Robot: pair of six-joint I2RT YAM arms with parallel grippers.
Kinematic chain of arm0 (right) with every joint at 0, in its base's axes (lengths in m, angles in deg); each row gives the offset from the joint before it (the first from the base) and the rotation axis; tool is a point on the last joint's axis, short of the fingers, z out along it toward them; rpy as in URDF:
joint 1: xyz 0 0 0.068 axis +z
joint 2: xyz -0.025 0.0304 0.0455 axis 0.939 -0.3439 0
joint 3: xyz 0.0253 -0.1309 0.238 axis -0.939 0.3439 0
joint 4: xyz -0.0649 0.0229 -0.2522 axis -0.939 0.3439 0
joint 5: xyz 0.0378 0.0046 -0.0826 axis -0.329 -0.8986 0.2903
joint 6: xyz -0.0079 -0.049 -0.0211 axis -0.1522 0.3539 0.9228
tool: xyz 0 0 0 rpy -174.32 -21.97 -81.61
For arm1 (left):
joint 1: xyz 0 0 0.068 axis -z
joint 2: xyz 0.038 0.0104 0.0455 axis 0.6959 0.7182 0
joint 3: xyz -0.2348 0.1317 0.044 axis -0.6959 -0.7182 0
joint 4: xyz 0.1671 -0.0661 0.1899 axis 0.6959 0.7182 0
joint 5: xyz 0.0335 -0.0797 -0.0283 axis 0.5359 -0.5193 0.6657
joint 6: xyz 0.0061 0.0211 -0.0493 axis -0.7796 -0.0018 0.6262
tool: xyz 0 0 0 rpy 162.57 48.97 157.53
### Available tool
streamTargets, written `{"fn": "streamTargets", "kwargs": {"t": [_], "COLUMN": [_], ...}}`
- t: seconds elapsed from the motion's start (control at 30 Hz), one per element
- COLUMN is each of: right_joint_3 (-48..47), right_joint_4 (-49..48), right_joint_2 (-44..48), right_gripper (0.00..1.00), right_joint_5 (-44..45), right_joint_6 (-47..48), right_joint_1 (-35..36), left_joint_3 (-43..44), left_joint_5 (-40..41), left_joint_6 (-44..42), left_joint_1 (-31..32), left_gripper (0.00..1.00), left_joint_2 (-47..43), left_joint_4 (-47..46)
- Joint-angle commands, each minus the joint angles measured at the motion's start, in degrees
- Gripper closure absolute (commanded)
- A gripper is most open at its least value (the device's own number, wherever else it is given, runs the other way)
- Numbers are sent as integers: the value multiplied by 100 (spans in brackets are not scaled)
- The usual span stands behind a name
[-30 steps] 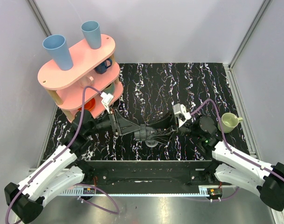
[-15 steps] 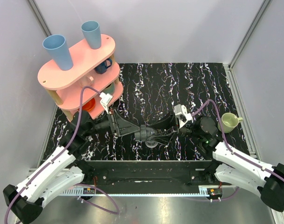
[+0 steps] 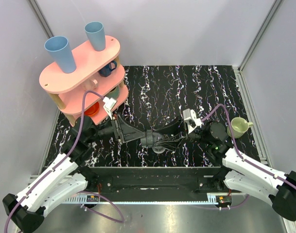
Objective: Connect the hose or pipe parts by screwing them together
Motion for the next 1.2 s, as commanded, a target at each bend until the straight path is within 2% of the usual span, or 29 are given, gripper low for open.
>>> {"fn": "streamTargets", "kwargs": {"t": [0.0, 0.3, 0.53, 0.67, 0.77, 0.83, 1.07, 1.13, 1.17], "right_joint_3": [-50, -23, -41, -32, -41, -49, -6, 21, 29], "right_joint_4": [-344, -362, -440, -502, -511, -564, -915, -1064, -1091], "right_joint_2": [21, 12, -67, -94, -94, -102, -295, -322, -357], "right_gripper": [100, 100, 100, 100, 100, 100, 100, 100, 100], "right_joint_5": [756, 677, 642, 616, 607, 589, 493, 466, 458], "right_joint_6": [232, 224, 180, 127, 100, 65, -137, -233, -251], "right_joint_1": [-67, -67, -76, -67, -67, -67, -76, -67, -76], "left_joint_3": [-17, 458, 134, 159, 282, 178, -403, -473, -508], "left_joint_5": [-543, -26, -200, -113, 98, 90, -94, -104, -112], "left_joint_6": [122, -458, 156, -106, -537, -468, 244, 306, 306], "left_joint_1": [93, 93, 93, 93, 93, 93, 93, 93, 93], "left_gripper": [40, 35, 35, 37, 37, 37, 40, 45, 53], "left_joint_2": [-77, -244, -253, -209, -252, -288, -235, -235, -287], "left_joint_4": [341, 1203, 115, 246, 676, 511, -921, -1071, -1229]}}
